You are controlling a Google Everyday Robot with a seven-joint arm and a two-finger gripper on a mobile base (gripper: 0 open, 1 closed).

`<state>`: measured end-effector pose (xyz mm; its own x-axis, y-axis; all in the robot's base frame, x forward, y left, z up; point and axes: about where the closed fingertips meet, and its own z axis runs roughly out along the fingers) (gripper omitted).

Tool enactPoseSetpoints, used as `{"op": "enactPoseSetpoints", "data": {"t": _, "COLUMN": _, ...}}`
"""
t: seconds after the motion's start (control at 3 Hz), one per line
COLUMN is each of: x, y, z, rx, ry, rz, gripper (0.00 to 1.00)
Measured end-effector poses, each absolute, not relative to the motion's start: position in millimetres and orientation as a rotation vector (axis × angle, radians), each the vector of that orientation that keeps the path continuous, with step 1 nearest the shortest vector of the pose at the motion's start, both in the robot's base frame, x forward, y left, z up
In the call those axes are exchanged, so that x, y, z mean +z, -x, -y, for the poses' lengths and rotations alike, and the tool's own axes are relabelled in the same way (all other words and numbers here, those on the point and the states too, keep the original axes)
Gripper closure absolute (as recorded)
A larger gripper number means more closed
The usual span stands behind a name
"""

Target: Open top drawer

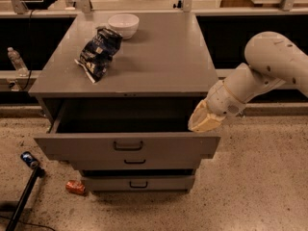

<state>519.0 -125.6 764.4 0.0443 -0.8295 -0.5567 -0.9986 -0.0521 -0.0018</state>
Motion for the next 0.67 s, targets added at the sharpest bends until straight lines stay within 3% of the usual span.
{"op": "enactPoseSetpoints", "data": {"t": 0.67, "x": 746.1, "y": -539.6, "z": 104.2, "rx": 0.519, "ry": 1.974, "rz": -1.763, "gripper": 1.00}}
